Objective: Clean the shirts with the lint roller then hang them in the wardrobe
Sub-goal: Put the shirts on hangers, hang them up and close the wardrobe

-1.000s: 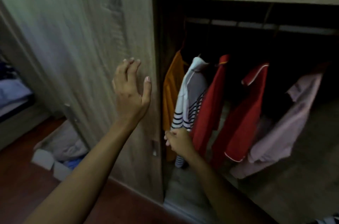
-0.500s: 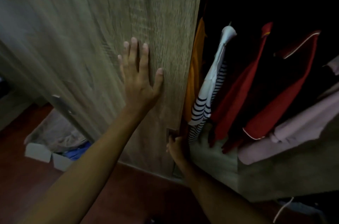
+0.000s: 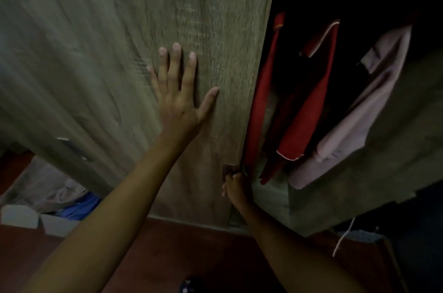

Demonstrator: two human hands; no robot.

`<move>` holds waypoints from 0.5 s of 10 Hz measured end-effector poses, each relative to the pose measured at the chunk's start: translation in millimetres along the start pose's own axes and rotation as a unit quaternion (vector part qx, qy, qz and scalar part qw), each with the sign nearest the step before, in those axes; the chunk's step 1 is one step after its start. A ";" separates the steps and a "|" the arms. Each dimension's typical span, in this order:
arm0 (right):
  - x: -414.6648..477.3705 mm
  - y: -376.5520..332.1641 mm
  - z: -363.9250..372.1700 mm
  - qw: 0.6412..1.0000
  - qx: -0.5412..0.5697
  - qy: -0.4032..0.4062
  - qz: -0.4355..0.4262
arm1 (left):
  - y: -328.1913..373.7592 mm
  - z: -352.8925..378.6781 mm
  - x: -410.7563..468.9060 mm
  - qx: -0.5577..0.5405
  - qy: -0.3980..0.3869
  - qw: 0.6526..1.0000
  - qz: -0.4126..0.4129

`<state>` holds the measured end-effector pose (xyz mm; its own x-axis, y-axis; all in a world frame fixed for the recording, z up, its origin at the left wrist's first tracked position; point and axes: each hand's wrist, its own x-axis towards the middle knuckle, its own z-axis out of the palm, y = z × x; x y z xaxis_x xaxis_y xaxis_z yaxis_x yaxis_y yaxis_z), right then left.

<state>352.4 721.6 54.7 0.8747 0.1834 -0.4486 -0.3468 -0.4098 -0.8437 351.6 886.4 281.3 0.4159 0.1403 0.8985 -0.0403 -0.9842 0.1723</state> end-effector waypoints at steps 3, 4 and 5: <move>3.8 47.3 -148.0 0.994 0.004 0.110 0.023 | 128.5 54.5 -11.0 -0.026 0.015 0.999 0.031; 4.4 64.9 -197.0 0.990 0.022 0.131 0.039 | 181.2 75.0 -15.4 -0.045 0.017 0.997 0.057; 0.1 80.9 -242.4 0.989 0.004 0.142 0.049 | 217.5 94.6 -17.6 -0.052 0.023 0.994 0.090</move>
<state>406.6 471.9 57.9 0.8963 -0.1160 -0.4280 -0.4360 -0.4067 -0.8028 421.5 659.7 264.9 0.3521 -0.0309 0.9354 -0.2050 -0.9777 0.0448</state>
